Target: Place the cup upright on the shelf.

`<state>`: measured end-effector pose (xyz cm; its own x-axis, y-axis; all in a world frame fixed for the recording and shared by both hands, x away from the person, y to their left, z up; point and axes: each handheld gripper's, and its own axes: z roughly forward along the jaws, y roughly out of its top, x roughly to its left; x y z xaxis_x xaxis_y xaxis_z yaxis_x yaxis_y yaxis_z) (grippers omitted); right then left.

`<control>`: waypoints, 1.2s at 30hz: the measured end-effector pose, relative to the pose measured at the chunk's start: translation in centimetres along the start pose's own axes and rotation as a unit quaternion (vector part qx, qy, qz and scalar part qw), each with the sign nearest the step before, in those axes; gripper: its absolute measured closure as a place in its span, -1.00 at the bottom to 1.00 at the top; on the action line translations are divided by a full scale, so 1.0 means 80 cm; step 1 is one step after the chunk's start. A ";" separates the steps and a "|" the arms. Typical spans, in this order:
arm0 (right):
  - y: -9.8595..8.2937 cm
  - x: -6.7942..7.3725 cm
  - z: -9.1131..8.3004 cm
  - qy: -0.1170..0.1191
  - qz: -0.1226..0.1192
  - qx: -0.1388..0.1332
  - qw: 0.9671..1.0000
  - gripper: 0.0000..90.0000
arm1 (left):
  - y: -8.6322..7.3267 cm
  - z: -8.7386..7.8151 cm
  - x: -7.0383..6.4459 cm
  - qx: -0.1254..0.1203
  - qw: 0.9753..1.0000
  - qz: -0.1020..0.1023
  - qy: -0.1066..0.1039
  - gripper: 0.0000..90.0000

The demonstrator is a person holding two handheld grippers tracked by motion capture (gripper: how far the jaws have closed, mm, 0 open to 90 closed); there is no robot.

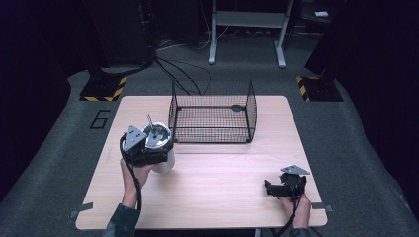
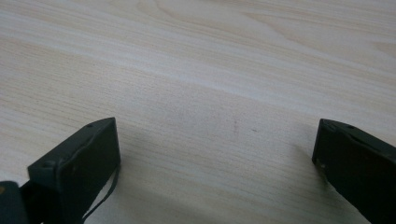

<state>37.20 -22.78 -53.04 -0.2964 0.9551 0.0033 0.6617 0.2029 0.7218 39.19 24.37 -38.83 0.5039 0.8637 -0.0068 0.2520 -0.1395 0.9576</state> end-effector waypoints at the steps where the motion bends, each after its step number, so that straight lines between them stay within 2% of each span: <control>1: 0.000 0.000 0.000 0.000 0.000 0.000 1.000 -0.99 | 0.001 0.001 -0.001 0.000 1.000 0.001 -0.002 -0.95; 4: 0.000 -0.001 0.000 0.000 -0.005 0.002 1.000 -0.99 | 0.004 0.006 -0.004 -0.001 1.000 0.001 -0.010 -0.95; 7: 0.000 0.000 0.000 0.000 -0.001 0.000 1.000 -0.99 | 0.010 0.013 -0.006 0.000 1.000 0.003 -0.018 -0.95; 20: 0.000 0.000 0.000 0.000 0.001 0.000 1.000 -0.99 | 0.024 0.032 -0.012 0.002 0.999 0.010 -0.032 -0.95; 30: 0.000 0.001 0.000 0.000 0.001 0.000 1.000 -0.99 | 0.042 0.043 -0.020 -0.006 0.999 0.016 -0.049 -0.95; 36: 0.000 0.000 0.000 0.000 0.000 -0.001 1.000 -0.99 | 0.054 0.052 -0.021 0.000 0.998 0.024 -0.059 -0.95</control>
<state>37.17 -22.76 -53.04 -0.2959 0.9552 0.0041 0.6605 0.2015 0.7233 42.88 20.29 -35.87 0.6098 0.7925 0.0061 0.2242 -0.1798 0.9578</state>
